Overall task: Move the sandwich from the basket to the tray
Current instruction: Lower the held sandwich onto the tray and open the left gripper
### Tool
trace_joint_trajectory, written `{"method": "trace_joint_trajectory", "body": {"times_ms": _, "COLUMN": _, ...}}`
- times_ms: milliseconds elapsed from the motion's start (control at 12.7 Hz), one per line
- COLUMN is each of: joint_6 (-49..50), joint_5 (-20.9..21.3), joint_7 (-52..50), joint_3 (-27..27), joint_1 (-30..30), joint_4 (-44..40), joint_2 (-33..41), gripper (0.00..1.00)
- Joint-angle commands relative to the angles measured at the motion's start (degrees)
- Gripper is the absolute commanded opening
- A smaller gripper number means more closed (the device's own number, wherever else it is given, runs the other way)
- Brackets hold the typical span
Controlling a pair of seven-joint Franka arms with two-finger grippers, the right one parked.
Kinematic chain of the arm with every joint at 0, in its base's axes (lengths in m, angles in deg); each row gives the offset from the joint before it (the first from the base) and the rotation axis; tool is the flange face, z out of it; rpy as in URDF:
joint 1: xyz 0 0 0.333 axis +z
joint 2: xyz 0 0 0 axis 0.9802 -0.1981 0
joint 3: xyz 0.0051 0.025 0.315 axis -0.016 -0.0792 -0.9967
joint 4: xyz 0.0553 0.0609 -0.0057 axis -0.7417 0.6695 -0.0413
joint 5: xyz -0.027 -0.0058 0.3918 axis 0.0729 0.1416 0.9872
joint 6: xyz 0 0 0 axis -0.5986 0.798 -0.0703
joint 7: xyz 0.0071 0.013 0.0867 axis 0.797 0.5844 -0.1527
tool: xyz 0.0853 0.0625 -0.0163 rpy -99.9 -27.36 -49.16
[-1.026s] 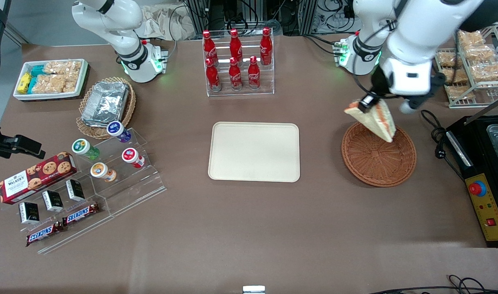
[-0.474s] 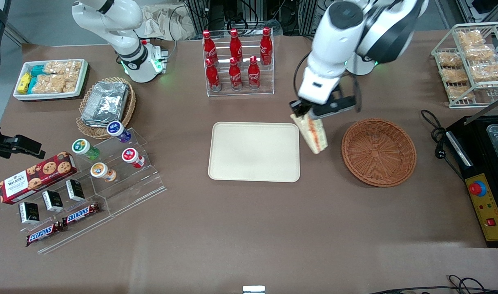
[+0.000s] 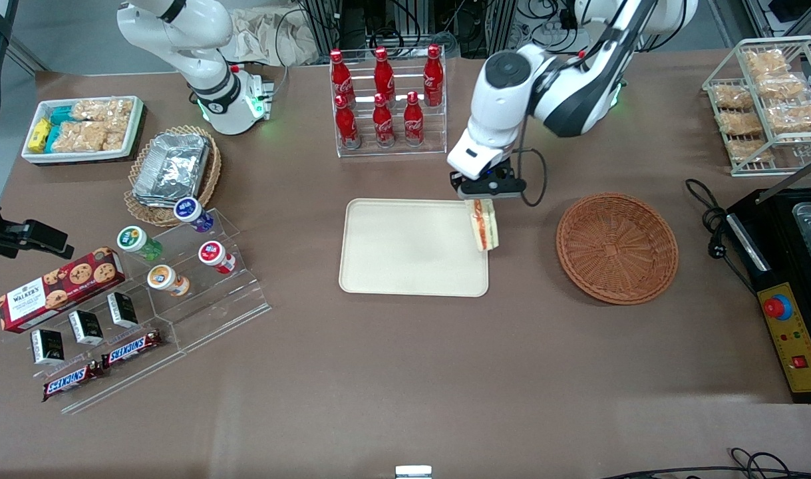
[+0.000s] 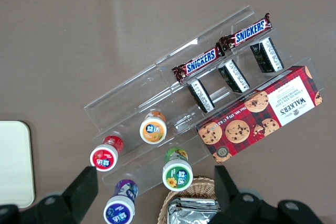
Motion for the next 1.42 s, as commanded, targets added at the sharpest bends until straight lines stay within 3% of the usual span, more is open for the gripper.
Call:
{"method": "trace_joint_trajectory", "body": {"times_ms": 0, "joint_6": -3.17, "joint_5": 5.84, "joint_7": -0.13, "joint_3": 0.00, "joint_1": -0.89, "joint_4": -0.90, "joint_2": -6.58, "gripper": 0.00}}
{"method": "trace_joint_trajectory", "body": {"times_ms": 158, "joint_6": -6.16, "joint_5": 11.45, "joint_7": -3.27, "joint_3": 0.00, "joint_1": -1.60, "joint_4": -1.08, "joint_2": -11.06, "gripper": 0.00}}
{"method": "trace_joint_trajectory", "body": {"times_ms": 395, "joint_6": -8.28, "joint_5": 26.20, "joint_7": -13.10, "joint_3": 0.00, "joint_1": -1.51, "joint_4": -1.52, "joint_2": -17.31, "gripper": 0.00}}
{"method": "trace_joint_trajectory", "body": {"times_ms": 474, "joint_6": -8.46, "joint_5": 29.29, "joint_7": -15.23, "joint_3": 0.00, "joint_1": -1.43, "joint_4": -1.43, "joint_2": -18.19, "gripper": 0.00}}
{"method": "trace_joint_trajectory", "body": {"times_ms": 553, "joint_6": -8.46, "joint_5": 30.45, "joint_7": -16.20, "joint_3": 0.00, "joint_1": -1.42, "joint_4": -1.61, "joint_2": -19.07, "gripper": 0.10}}
{"method": "trace_joint_trajectory", "body": {"times_ms": 632, "joint_6": -8.46, "joint_5": 30.55, "joint_7": -16.21, "joint_3": 0.00, "joint_1": -1.42, "joint_4": -2.04, "joint_2": -19.17, "gripper": 0.48}}
{"method": "trace_joint_trajectory", "body": {"times_ms": 711, "joint_6": -8.46, "joint_5": 30.47, "joint_7": -16.30, "joint_3": 0.00, "joint_1": -1.42, "joint_4": -2.05, "joint_2": -19.08, "gripper": 0.99}}
{"method": "trace_joint_trajectory", "body": {"times_ms": 1026, "joint_6": -6.71, "joint_5": 29.24, "joint_7": -16.30, "joint_3": 0.08, "joint_1": -0.90, "joint_4": -3.62, "joint_2": -17.24, "gripper": 1.00}}
{"method": "trace_joint_trajectory", "body": {"times_ms": 1342, "joint_6": 1.34, "joint_5": 18.11, "joint_7": -16.48, "joint_3": 0.08, "joint_1": -0.90, "joint_4": -9.67, "joint_2": -10.48, "gripper": 1.00}}
